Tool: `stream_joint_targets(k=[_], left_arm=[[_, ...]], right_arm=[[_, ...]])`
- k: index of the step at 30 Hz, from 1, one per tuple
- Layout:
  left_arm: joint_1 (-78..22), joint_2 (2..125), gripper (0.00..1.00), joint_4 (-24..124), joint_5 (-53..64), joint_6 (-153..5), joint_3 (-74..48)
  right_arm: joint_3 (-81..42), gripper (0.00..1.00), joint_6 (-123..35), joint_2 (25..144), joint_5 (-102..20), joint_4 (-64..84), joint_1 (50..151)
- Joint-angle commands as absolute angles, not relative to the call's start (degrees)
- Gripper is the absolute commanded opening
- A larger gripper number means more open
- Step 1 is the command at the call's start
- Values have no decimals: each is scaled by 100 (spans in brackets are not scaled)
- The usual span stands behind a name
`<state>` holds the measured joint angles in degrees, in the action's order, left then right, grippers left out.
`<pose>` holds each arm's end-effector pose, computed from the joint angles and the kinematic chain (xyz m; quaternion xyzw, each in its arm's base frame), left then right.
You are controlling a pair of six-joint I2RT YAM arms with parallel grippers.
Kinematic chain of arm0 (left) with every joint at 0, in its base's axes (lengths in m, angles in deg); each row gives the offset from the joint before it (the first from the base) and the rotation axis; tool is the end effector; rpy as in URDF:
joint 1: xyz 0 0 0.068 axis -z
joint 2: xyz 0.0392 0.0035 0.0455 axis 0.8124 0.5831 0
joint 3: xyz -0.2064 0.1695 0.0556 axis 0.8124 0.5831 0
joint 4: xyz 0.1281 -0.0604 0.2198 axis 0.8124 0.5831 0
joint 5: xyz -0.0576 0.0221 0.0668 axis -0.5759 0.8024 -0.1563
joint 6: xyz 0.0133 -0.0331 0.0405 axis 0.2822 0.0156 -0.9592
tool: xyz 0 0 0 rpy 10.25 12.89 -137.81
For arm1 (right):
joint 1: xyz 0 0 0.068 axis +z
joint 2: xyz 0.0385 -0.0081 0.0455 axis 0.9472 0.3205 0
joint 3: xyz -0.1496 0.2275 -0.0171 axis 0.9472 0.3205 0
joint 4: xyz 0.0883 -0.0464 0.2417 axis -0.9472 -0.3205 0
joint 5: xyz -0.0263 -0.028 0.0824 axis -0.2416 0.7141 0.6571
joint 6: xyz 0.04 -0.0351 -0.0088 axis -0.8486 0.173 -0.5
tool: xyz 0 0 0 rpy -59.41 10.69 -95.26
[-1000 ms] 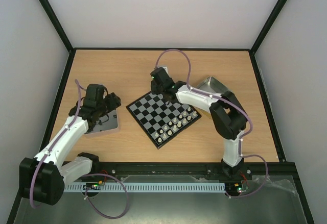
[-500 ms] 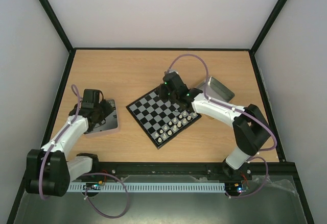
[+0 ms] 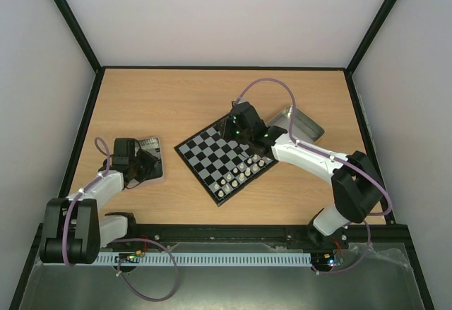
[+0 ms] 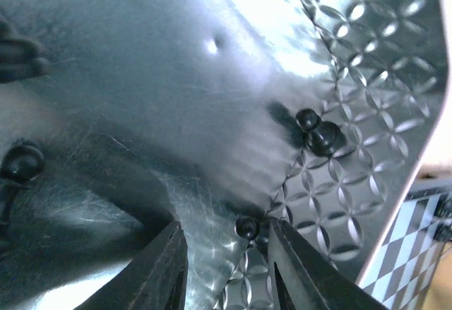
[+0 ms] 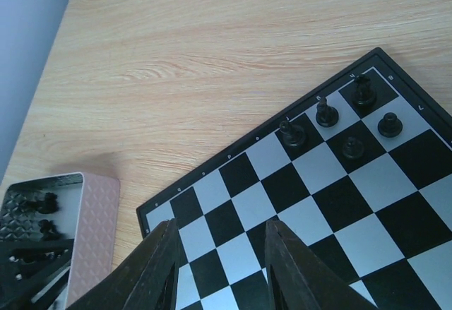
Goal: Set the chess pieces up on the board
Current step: Pick up the chess piece from the storage box.
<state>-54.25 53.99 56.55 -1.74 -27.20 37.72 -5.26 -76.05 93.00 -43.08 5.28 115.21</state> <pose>0.1999 -0.0098 0.1425 -0.4125 0.8336 -0.2792 0.2388 0.2516 0.2467 0.2543 -0.0592 0.8784 0.3439 0.3267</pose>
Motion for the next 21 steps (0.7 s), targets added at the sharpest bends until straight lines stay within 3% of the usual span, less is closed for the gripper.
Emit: stream_joint_targets(k=[1,21], left_arm=[[-5530,5561,33,4995,-325,-1891,4009],[-5566,6365,26,4286,-759,-1256,4170]], right_arm=[[-411,33,-7730,9089,-4276,733,11525],[-158,32,-7728,8775,-4464,766,11525]])
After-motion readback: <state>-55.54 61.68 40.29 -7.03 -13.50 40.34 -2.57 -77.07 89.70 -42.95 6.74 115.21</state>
